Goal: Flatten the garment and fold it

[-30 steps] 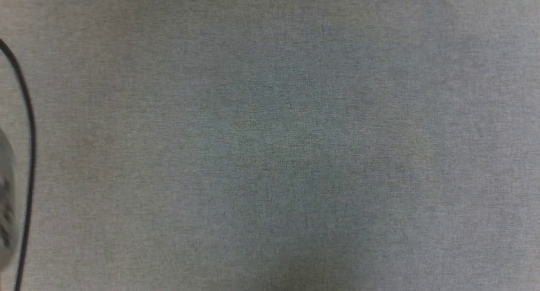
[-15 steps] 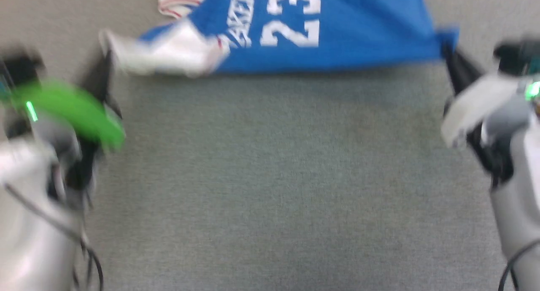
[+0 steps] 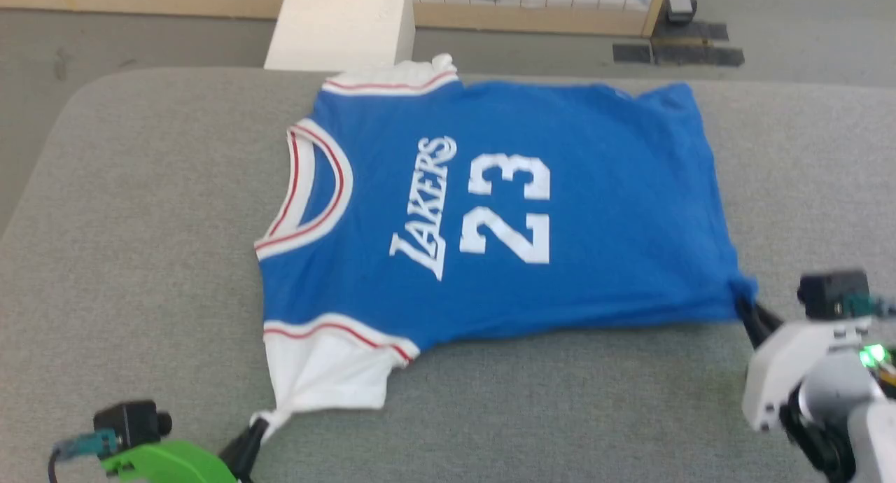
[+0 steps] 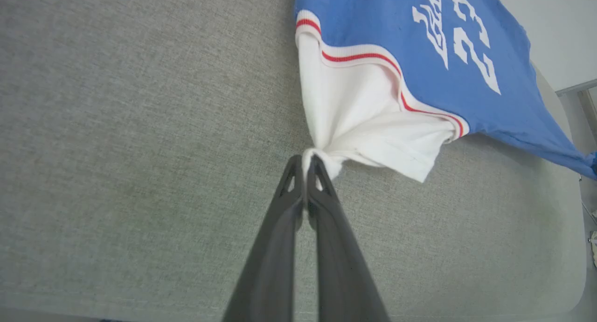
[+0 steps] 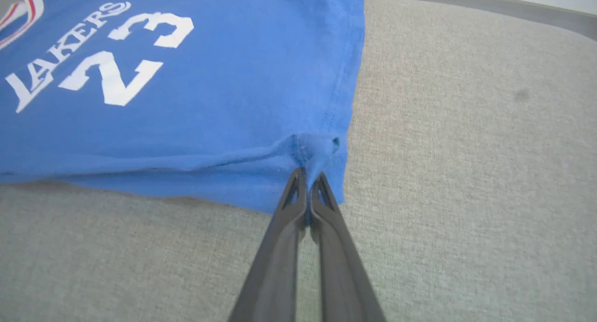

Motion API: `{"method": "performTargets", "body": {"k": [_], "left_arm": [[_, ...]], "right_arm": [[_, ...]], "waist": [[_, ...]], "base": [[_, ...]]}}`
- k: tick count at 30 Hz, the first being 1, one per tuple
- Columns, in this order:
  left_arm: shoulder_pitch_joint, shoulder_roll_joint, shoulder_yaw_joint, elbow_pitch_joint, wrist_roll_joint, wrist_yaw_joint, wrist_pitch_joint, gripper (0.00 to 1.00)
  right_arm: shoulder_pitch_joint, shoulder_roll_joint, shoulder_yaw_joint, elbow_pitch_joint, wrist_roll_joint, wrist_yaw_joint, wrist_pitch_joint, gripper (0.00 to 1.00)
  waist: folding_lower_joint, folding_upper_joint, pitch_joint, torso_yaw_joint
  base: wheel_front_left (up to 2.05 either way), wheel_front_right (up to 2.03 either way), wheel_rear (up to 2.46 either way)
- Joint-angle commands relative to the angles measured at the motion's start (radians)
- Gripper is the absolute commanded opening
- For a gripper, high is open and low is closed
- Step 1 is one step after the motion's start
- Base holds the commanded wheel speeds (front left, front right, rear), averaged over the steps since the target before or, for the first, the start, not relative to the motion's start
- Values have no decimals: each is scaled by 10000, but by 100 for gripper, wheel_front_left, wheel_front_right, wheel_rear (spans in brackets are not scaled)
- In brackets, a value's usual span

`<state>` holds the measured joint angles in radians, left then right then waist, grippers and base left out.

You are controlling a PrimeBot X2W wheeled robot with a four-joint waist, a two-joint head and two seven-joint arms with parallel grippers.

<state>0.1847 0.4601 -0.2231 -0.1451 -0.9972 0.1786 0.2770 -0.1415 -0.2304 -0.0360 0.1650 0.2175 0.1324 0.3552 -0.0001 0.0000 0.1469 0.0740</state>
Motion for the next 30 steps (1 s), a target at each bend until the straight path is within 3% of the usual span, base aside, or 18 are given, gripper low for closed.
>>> {"method": "performTargets", "body": {"k": [1,6,11,14,17,21,26,30], "left_arm": [[310,-41,16,-68,-85,135,28,0],[988,100,-113,2,38,511,213,0],[1581,5,-40,-82,-133,913,304,0],[1568,-29,-78,-151,287,931,-186,0],[1169,-204,-221,-2,1207,947,-1241,0],[209,-752,-671,493,2419,817,-2777,0],[-1209,-1212,-972,1308,3465,784,-4064,0],[-2316,-1263,-1046,1817,3807,608,-4375,0]], "right_arm": [[399,83,-170,-155,-119,-17,203,0],[1586,389,-588,-547,-279,-17,875,0],[2772,868,-847,-948,-400,-17,862,0],[3115,1088,-1008,-1041,-472,-17,212,0],[3181,936,-420,-1098,-639,-17,-1235,0],[3051,870,26,-802,-819,-17,-2779,0],[2671,1003,38,-485,-950,-17,-3580,0],[2251,1048,-102,-476,-1028,-17,-3703,0]], "waist": [[1,0,-210,89],[1,0,-363,83],[1,0,-476,21],[1,0,-482,-23],[1,0,-474,-76],[1,0,-455,-170],[1,0,-435,-235],[1,0,-282,-293]], "base": [[0,0,0],[0,0,0],[0,0,0],[0,0,0],[0,0,0],[0,0,0],[0,0,0],[0,0,0]]}}
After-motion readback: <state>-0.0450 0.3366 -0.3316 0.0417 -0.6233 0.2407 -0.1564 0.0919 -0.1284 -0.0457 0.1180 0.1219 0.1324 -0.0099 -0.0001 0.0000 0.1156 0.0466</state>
